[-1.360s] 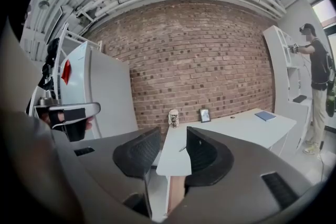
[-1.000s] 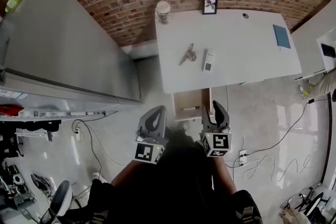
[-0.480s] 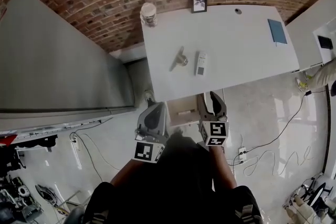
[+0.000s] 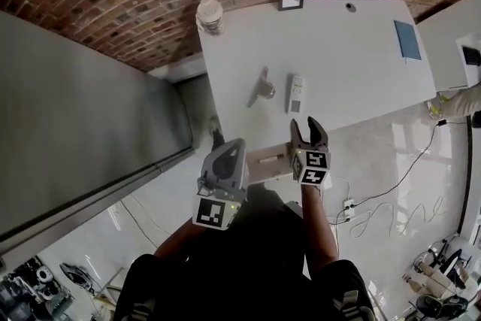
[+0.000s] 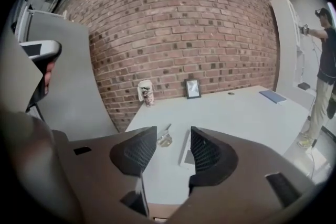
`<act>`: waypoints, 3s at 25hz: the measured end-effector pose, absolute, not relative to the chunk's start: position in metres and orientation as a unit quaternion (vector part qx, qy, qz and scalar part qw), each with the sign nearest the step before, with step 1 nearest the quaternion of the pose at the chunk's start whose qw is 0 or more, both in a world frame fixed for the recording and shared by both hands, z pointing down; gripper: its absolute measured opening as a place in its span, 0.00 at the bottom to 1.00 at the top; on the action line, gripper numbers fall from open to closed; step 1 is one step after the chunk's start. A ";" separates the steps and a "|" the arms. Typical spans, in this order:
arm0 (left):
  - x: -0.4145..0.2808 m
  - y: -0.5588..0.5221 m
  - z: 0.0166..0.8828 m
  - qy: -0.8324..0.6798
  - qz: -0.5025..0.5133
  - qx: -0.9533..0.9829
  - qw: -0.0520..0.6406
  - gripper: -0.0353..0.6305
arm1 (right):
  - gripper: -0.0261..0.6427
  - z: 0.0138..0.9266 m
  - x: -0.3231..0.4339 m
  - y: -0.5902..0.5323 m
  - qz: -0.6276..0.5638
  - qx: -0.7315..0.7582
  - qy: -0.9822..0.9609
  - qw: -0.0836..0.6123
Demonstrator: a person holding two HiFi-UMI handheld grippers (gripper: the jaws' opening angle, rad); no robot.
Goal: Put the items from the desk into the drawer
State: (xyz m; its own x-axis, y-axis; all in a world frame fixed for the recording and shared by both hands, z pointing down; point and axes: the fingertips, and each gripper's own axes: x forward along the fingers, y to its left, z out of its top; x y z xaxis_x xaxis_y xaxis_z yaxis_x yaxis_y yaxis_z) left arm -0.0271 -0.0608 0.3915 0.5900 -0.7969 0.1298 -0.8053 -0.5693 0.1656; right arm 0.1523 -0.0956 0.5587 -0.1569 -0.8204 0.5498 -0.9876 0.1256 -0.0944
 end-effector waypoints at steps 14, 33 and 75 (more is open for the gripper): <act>-0.024 -0.102 0.423 -0.430 0.052 0.893 0.124 0.06 | 0.42 0.715 0.186 -0.166 0.349 0.625 -0.639 0.281; -0.022 -0.068 0.424 -0.423 0.051 0.895 0.134 0.06 | 0.42 0.738 0.187 -0.141 0.371 0.604 -0.632 0.312; 0.047 0.005 0.452 -0.406 0.045 0.902 0.139 0.06 | 0.42 0.818 0.180 0.114 0.543 0.430 -0.648 0.316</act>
